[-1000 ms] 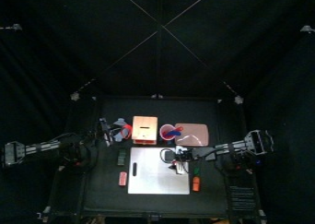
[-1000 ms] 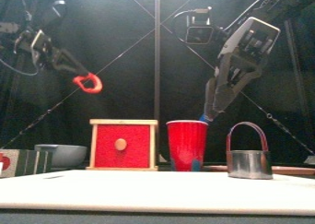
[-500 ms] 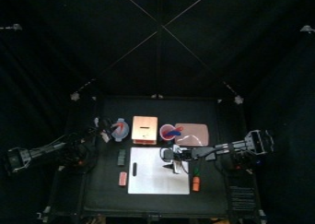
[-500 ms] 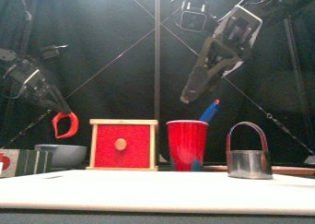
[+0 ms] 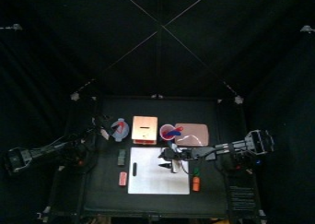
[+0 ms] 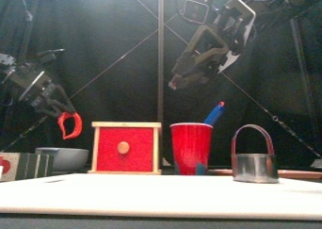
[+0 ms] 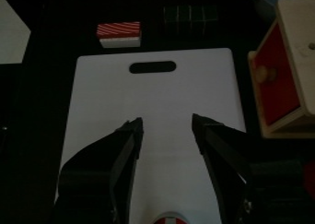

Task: Get the cutter from the drawer then cut the dough then place the extra dough in the bowl
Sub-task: Place the extra dough in the bowl

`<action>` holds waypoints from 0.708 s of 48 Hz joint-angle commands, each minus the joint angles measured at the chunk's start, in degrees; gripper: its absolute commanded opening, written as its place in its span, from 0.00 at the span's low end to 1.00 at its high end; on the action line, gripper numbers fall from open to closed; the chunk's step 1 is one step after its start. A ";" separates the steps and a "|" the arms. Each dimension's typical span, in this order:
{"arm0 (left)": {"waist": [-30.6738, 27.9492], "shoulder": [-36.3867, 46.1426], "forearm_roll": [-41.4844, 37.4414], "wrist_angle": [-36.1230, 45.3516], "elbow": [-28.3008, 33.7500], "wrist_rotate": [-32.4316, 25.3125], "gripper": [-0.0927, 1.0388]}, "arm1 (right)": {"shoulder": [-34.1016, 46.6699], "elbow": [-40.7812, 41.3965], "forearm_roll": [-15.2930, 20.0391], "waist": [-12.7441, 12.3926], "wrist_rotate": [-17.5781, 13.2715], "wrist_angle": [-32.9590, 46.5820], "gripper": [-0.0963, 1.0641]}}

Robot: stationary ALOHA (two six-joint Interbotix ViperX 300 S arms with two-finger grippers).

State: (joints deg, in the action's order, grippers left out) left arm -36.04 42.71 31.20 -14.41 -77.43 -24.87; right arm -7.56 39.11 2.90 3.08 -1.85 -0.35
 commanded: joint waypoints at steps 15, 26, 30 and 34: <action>5.98 -0.44 5.27 -2.37 1.32 2.37 0.97 | -1.67 0.00 -0.26 -1.23 0.00 11.34 0.80; 4.83 -0.53 10.55 -1.93 0.70 4.75 0.97 | -1.58 1.23 0.35 -1.58 -0.09 14.33 0.80; 5.19 -0.53 9.67 -2.55 0.44 4.57 0.97 | -1.49 1.32 0.53 -1.67 -0.09 14.33 0.80; 5.36 -0.53 7.91 -2.81 0.35 4.66 0.97 | -1.49 1.32 0.53 -1.76 -0.09 14.41 0.80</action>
State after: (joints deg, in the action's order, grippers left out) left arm -30.85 42.45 40.61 -16.61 -77.78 -20.21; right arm -7.56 40.96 3.25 1.76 -1.85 13.45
